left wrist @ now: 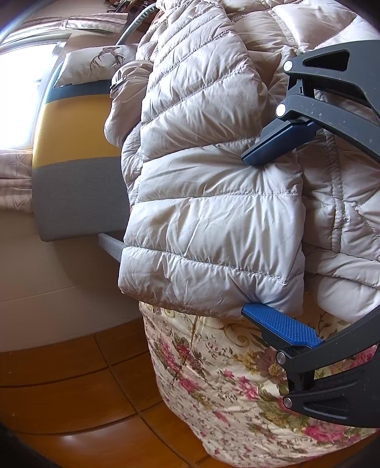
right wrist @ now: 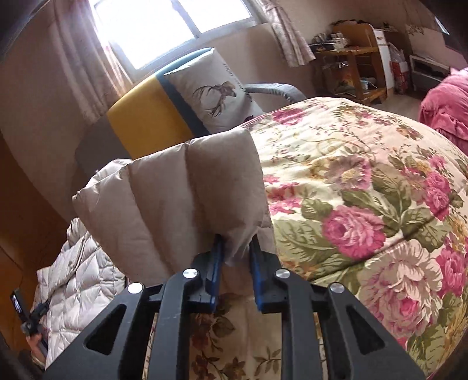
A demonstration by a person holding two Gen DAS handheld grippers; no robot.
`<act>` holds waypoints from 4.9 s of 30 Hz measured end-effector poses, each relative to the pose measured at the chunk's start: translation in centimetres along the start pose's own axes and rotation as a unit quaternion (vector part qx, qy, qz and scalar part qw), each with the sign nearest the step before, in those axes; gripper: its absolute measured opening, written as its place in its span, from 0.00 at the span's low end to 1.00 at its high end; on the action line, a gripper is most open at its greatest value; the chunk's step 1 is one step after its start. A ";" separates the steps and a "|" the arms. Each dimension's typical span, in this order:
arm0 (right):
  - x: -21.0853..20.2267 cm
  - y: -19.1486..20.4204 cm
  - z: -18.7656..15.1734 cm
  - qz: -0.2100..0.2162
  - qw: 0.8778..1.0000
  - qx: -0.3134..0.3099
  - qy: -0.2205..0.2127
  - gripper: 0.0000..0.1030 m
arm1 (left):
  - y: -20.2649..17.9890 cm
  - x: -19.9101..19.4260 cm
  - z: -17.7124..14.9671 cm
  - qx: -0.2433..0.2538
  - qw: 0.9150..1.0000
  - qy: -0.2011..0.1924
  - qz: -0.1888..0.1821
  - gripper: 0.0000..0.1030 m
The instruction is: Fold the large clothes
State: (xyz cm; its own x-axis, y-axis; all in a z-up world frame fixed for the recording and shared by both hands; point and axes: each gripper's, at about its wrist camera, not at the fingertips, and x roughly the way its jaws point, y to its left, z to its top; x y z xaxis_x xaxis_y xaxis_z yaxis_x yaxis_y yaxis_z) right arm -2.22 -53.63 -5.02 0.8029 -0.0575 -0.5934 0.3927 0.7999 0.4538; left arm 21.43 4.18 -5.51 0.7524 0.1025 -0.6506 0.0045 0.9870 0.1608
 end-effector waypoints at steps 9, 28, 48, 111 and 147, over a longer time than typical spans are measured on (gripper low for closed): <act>2.2 5.3 -2.6 0.071 0.996 0.001 0.061 0.18 | 0.0 0.0 0.0 0.000 1.000 0.000 0.000 0.91; 0.0 22.2 -10.0 0.219 0.962 -0.163 -0.004 0.90 | 0.3 -5.0 2.3 -0.002 0.998 -0.035 -0.044 0.91; 5.1 21.3 -12.8 0.149 0.975 -0.146 0.080 0.98 | -25.2 -7.3 2.4 0.046 0.866 0.267 -0.420 0.38; 5.4 23.9 -15.2 -0.086 0.973 -0.215 0.023 0.98 | -4.7 -1.7 10.2 -0.040 0.961 0.133 -0.241 0.06; 5.2 25.9 -10.9 -0.083 0.971 -0.220 0.040 0.98 | -1.3 0.3 1.3 -0.060 0.971 0.008 -0.232 0.30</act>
State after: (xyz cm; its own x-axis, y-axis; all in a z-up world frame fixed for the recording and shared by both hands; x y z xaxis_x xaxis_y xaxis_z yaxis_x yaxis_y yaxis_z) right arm 7.26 -26.74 -3.63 0.7006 -0.1751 -0.6917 0.2704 0.9623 0.0303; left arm 22.48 2.72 -4.93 0.6783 -0.3548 -0.6435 0.2624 0.9349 -0.2389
